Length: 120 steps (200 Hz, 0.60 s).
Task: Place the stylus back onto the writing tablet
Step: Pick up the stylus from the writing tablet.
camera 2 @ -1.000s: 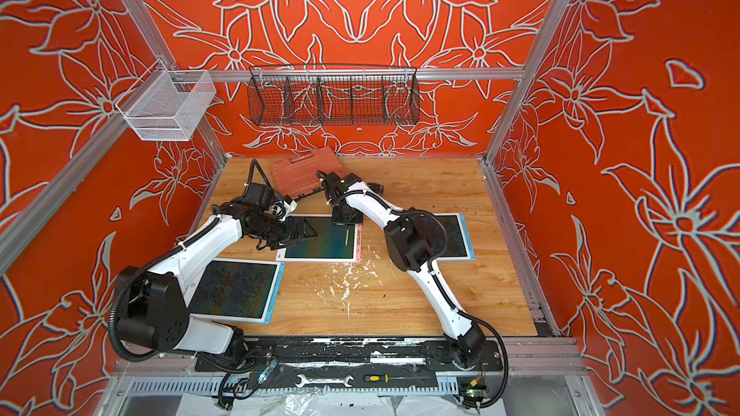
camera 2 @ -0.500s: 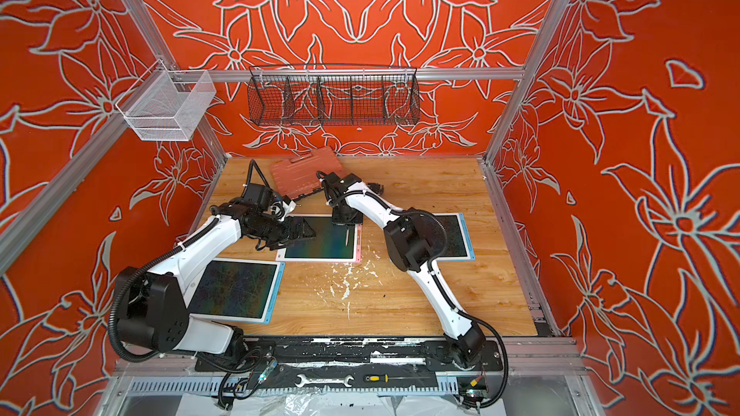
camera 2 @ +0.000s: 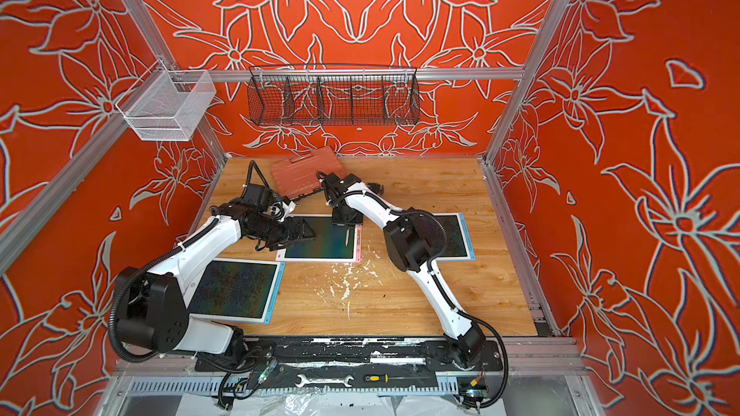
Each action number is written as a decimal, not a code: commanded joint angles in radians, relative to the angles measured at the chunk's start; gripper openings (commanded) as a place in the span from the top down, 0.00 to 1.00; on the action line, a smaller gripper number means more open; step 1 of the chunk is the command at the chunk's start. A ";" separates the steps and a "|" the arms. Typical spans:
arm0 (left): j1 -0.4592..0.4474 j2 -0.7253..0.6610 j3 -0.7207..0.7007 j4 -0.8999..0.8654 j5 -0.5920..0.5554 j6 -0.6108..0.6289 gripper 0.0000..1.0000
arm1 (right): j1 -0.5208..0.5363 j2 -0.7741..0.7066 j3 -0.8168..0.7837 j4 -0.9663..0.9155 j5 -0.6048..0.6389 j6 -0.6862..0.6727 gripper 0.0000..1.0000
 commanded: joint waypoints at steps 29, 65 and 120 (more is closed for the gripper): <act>0.011 -0.027 -0.012 0.000 0.019 0.009 0.03 | 0.023 0.078 -0.033 -0.018 -0.040 0.013 0.88; 0.011 -0.028 -0.014 0.000 0.017 0.008 0.03 | 0.026 0.083 -0.035 -0.021 -0.033 0.013 0.89; 0.012 -0.029 -0.015 0.001 0.016 0.010 0.02 | 0.027 0.074 -0.042 -0.038 -0.012 0.006 0.92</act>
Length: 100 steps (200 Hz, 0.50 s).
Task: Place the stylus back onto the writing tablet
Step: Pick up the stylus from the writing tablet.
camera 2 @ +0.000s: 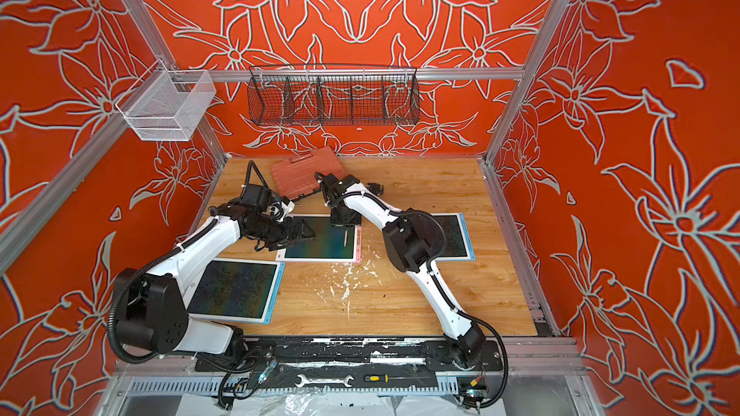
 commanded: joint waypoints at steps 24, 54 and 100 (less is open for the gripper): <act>0.008 -0.022 -0.013 0.002 0.016 0.009 0.02 | 0.023 0.072 -0.037 -0.038 -0.016 0.005 0.92; 0.008 -0.026 -0.015 0.003 0.016 0.009 0.03 | 0.035 0.085 -0.032 -0.040 -0.024 0.010 0.91; 0.009 -0.030 -0.021 0.003 0.013 0.008 0.03 | 0.049 0.110 -0.012 -0.069 -0.012 0.008 0.90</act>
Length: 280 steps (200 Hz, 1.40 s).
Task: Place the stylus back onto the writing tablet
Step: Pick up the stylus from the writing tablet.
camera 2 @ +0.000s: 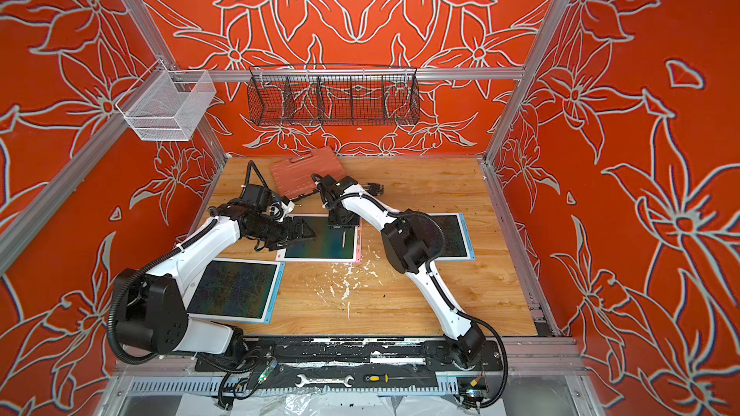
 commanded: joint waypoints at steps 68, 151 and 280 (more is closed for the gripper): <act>0.012 -0.028 -0.018 0.006 0.014 0.009 0.03 | 0.032 0.122 -0.005 -0.082 -0.010 0.007 0.90; 0.015 -0.027 -0.021 0.006 0.007 0.009 0.02 | 0.032 0.119 0.001 -0.095 -0.001 -0.004 0.95; 0.023 -0.031 -0.030 0.007 0.005 0.008 0.03 | 0.043 0.156 0.010 -0.099 -0.020 -0.021 0.91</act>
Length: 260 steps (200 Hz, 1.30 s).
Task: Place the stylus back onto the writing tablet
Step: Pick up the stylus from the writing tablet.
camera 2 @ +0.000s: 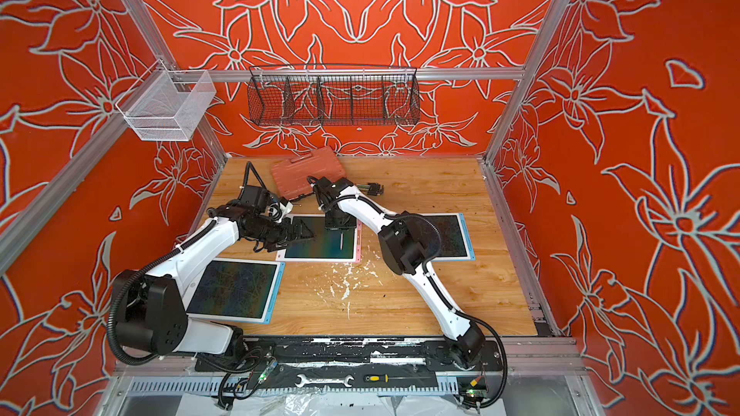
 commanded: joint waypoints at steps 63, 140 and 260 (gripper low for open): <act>0.011 -0.025 -0.012 0.000 0.004 0.007 0.03 | 0.035 0.138 -0.010 -0.093 -0.011 -0.016 0.94; 0.014 -0.028 -0.015 0.000 0.003 0.007 0.03 | 0.037 0.147 -0.013 -0.095 -0.022 -0.021 0.89; 0.013 -0.030 -0.016 -0.003 0.004 0.008 0.03 | 0.037 0.070 -0.017 -0.058 -0.002 -0.002 1.00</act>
